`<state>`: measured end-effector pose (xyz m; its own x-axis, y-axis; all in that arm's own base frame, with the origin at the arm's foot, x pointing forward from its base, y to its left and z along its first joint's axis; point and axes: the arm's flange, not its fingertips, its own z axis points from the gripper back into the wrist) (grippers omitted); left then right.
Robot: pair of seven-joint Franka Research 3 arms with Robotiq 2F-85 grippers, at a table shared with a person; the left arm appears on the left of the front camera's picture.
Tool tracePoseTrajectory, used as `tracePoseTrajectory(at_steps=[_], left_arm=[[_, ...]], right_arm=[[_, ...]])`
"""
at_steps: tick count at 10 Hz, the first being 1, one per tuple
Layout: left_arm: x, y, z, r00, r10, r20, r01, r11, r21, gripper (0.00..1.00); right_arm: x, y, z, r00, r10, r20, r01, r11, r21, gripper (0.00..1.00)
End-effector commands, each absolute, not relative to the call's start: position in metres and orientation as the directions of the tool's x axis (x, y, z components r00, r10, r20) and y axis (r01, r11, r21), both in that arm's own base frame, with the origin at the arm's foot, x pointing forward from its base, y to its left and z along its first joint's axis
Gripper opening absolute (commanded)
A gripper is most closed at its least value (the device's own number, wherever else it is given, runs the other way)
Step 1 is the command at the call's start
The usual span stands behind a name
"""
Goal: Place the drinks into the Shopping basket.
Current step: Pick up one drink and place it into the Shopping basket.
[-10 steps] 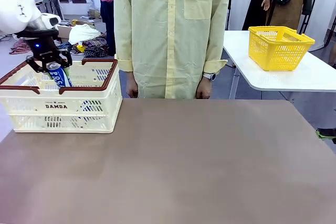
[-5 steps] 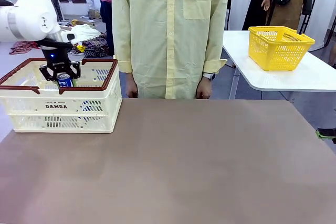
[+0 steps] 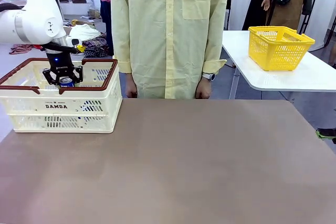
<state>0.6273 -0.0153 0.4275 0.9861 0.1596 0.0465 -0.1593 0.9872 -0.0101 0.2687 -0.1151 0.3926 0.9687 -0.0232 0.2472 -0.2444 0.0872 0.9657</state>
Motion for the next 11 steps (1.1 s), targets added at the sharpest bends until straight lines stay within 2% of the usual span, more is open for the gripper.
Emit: tracePoseTrajectory(at_steps=[1, 2, 3, 4, 5, 9, 11], left_arm=[[0.629, -0.014, 0.434, 0.985, 0.168, 0.039, -0.169, 0.985, 0.017, 0.0], [0.63, -0.014, 0.431, 0.986, 0.167, 0.03, -0.167, 0.986, 0.026, 0.0], [0.631, -0.014, 0.429, 0.985, 0.17, 0.022, -0.17, 0.985, 0.029, 0.19], [0.631, -0.013, 0.429, 0.985, 0.171, 0.016, -0.171, 0.984, 0.04, 0.76], [0.631, -0.013, 0.429, 0.985, 0.17, 0.015, -0.17, 0.984, 0.045, 1.0], [0.629, -0.015, 0.43, 0.986, 0.162, 0.031, -0.163, 0.986, 0.043, 1.0], [0.621, -0.013, 0.445, 0.99, 0.129, 0.063, -0.129, 0.992, -0.003, 1.0]], right_arm=[[0.268, -0.115, 0.396, 0.971, -0.019, 0.237, -0.235, 0.081, 0.969, 1.0], [0.268, -0.115, 0.396, 0.971, -0.019, 0.237, -0.235, 0.081, 0.969, 1.0], [0.268, -0.115, 0.396, 0.971, -0.019, 0.237, -0.235, 0.081, 0.969, 1.0], [0.268, -0.115, 0.396, 0.971, -0.019, 0.237, -0.235, 0.081, 0.969, 1.0], [0.268, -0.115, 0.396, 0.971, -0.019, 0.237, -0.235, 0.081, 0.969, 1.0], [0.268, -0.115, 0.396, 0.971, -0.019, 0.237, -0.235, 0.081, 0.969, 1.0], [0.268, -0.115, 0.396, 0.971, -0.019, 0.237, -0.235, 0.081, 0.969, 1.0]])
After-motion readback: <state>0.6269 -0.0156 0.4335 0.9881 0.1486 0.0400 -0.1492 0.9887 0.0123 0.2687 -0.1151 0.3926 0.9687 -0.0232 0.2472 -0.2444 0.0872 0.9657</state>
